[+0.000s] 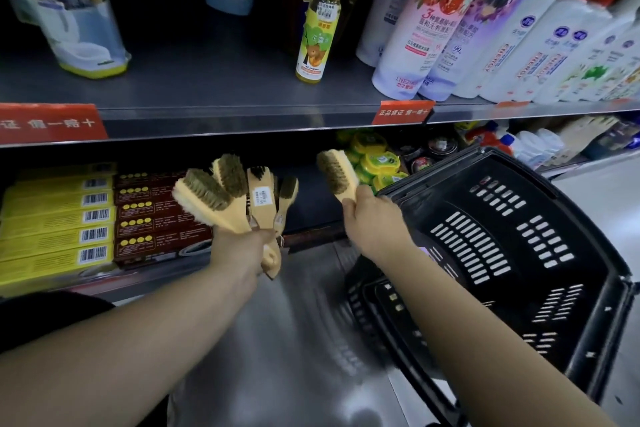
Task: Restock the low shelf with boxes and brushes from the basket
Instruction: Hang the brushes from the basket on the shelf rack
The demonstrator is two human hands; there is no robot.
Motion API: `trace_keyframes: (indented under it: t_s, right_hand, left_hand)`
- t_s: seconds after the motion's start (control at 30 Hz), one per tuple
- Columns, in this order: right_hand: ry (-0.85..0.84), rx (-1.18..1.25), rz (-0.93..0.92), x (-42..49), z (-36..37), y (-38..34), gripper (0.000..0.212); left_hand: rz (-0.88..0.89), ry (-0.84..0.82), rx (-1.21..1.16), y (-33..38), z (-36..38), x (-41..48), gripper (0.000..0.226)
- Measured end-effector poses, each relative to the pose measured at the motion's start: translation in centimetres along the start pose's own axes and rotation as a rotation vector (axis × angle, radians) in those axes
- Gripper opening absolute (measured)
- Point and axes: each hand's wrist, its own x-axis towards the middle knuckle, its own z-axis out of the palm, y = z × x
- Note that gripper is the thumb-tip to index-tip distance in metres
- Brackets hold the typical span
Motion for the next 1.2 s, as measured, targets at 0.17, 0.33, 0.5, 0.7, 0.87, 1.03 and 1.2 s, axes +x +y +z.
trace_keyframes:
  t_s: [0.17, 0.33, 0.5, 0.7, 0.87, 1.03, 1.2]
  right_hand:
    - [-0.390, 0.956, 0.618, 4.0, 3.4, -4.3, 0.019]
    - [-0.342, 1.383, 0.935, 7.1, 8.8, -4.9, 0.026]
    - [-0.302, 0.694, 0.706, 9.5, 15.0, -3.6, 0.030]
    - [-0.125, 1.143, 0.785, 10.4, 18.4, -3.6, 0.022]
    - [-0.040, 1.331, 0.834, 7.2, 18.1, -2.4, 0.023]
    - [-0.118, 1.200, 0.787, 6.9, 17.2, -0.6, 0.031]
    - [-0.128, 1.054, 0.617, 8.6, 18.7, -0.2, 0.030]
  left_hand:
    - [-0.031, -0.047, 0.225, 2.3, 0.3, 3.6, 0.046]
    - [0.024, -0.085, 0.342, 3.0, 0.9, 8.0, 0.040]
    - [-0.037, -0.080, 0.408, 1.9, 1.3, 12.2, 0.036]
    - [-0.068, -0.063, 0.275, 0.1, 1.9, 16.8, 0.035]
    - [-0.040, -0.097, 0.144, -1.5, 2.3, 18.0, 0.030]
    - [-0.066, -0.178, 0.058, -2.5, 3.1, 17.9, 0.025]
    - [-0.067, -0.190, 0.013, -1.0, 3.3, 17.9, 0.021]
